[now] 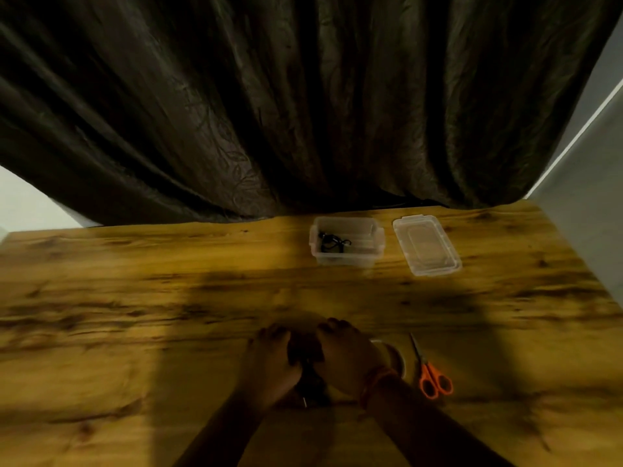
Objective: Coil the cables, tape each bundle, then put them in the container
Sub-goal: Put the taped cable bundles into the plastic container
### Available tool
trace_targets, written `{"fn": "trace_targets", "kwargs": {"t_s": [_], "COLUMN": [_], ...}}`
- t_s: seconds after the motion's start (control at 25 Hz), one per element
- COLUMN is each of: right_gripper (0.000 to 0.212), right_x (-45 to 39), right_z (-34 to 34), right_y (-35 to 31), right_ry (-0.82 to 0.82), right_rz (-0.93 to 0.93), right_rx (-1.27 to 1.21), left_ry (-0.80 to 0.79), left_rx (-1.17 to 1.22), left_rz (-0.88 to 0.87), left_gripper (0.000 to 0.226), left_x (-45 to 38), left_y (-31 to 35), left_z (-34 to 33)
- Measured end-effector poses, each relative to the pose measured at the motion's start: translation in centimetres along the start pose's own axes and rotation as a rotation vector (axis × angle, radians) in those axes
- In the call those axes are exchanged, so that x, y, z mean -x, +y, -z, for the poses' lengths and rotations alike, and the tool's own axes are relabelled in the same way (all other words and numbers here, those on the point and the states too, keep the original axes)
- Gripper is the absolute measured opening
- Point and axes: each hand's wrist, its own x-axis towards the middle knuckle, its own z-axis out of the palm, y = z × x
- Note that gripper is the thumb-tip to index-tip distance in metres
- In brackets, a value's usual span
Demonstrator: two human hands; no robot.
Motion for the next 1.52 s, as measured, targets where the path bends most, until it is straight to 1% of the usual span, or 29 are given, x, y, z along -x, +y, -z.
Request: {"fn": "trace_targets", "kwargs": {"t_s": [0.16,0.24,0.28,0.36,0.44,0.52,0.6,0.68,0.76,0.84,0.92,1.04,1.12,1.16,1.2,1.24,1.32,1.44,1.52], "right_gripper": [0.034,0.035,0.038,0.039,0.037,0.037,0.029,0.009,0.016,0.018,0.015,0.015,0.013,0.010,0.008,0.011,0.023,0.033,0.035], "right_x": [-0.1,0.3,0.5,0.8,1.2,1.3,0.8,0.3,-0.2,-0.9,-1.7,-3.9,-5.6,-6.4,-7.1,-7.8,-9.0,-10.2,-10.8], "right_z": [-0.4,-0.5,-0.5,-0.8,-0.9,-1.0,-0.6,0.8,3.0,5.6,8.5,11.8,12.9,13.3,13.5,13.6,13.1,12.1,11.6], "right_y": [-0.8,-0.9,-1.0,-1.1,-1.4,-1.3,-0.7,0.3,1.5,3.1,4.3,6.1,7.0,7.4,7.8,8.3,9.1,9.7,9.7], "right_ry": [-0.032,-0.036,-0.016,0.000,0.029,0.062,0.115,0.175,0.294,0.374,0.456,0.584,0.639,0.639,0.625,0.600,0.525,0.427,0.323], "right_rz": [0.003,0.005,0.020,0.029,0.065,0.067,0.040,-0.061,-0.185,-0.257,-0.301,-0.339,-0.349,-0.361,-0.368,-0.378,-0.395,-0.359,-0.325], "right_rx": [-0.045,-0.075,-0.078,-0.080,-0.105,-0.225,-0.326,-0.477,-0.670,-0.754,-0.772,-0.736,-0.676,-0.642,-0.575,-0.479,-0.339,-0.219,-0.156], "left_ry": [-0.055,-0.101,-0.096,-0.067,0.006,0.040,0.076,0.109,0.117,0.132,0.174,0.187,0.155,0.133,0.113,0.098,0.088,0.060,0.033], "left_rx": [-0.047,-0.160,-0.193,-0.160,-0.017,0.186,0.434,0.740,0.945,1.012,0.974,0.795,0.726,0.677,0.616,0.568,0.519,0.461,0.335], "left_rz": [-0.035,-0.112,-0.150,-0.179,-0.161,-0.141,-0.020,0.118,0.220,0.233,0.174,0.080,0.059,0.062,0.055,0.033,-0.028,-0.047,-0.061], "left_gripper": [0.061,0.064,0.062,0.051,0.036,0.033,0.027,0.023,0.022,0.016,0.010,0.014,0.016,0.019,0.023,0.025,0.026,0.026,0.026], "left_x": [0.9,1.5,1.7,1.8,2.0,2.1,1.4,0.3,-1.1,-2.7,-5.0,-9.2,-11.9,-13.0,-13.8,-14.5,-15.4,-16.2,-16.6], "left_y": [0.2,0.1,-0.1,-0.8,-0.7,0.1,1.1,2.4,3.8,5.6,7.6,10.3,11.6,11.9,12.2,12.3,12.3,12.2,12.1], "left_z": [0.1,0.4,0.4,-0.4,-0.5,-0.2,0.5,1.7,2.9,4.8,6.9,9.0,9.8,9.9,10.0,9.7,9.1,8.5,8.2]}}
